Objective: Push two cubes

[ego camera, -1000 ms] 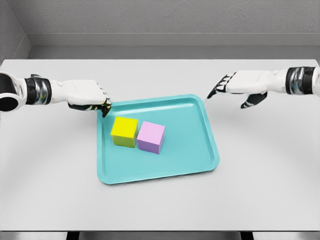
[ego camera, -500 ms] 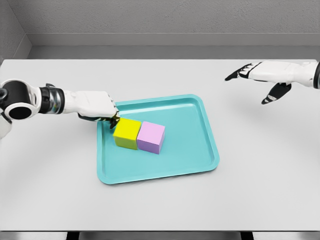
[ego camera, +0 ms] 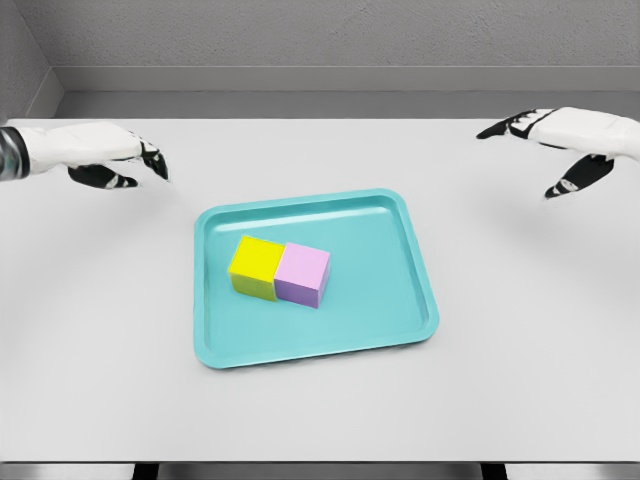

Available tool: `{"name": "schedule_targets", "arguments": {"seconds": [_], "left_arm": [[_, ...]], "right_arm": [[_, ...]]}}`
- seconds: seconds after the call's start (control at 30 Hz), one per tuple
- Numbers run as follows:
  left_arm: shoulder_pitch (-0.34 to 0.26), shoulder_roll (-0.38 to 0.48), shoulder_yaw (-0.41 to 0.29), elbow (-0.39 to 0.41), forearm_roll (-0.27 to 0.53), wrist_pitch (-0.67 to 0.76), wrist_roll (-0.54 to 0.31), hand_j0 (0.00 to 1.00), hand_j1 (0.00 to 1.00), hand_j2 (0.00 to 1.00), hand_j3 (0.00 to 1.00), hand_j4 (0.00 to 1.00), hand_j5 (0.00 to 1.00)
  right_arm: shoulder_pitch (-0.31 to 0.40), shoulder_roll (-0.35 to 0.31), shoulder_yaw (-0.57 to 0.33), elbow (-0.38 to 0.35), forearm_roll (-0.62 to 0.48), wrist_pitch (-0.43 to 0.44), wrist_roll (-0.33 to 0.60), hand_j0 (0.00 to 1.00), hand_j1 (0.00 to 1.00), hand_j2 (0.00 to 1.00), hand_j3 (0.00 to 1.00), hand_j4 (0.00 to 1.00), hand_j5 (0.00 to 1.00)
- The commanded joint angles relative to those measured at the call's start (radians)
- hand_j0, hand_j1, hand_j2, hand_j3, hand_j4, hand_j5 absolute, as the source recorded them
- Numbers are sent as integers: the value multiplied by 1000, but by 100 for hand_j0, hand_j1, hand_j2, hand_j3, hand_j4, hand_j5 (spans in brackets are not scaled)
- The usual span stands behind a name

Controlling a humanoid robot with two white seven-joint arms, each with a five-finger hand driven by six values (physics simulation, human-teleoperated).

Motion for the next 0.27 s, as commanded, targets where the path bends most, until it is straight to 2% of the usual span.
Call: {"name": "schedule_targets", "arguments": {"seconds": [0.0, 0.23], "left_arm": [[0, 0, 43, 214, 125, 2, 0, 100, 100, 100, 100, 100, 100], [5, -14, 41, 212, 131, 2, 0, 100, 100, 100, 100, 100, 100]], "right_arm": [[-2, -28, -51, -7, -23, 3, 0, 100, 100, 100, 100, 100, 100], [-15, -43, -43, -16, -27, 3, 0, 100, 100, 100, 100, 100, 100]]}}
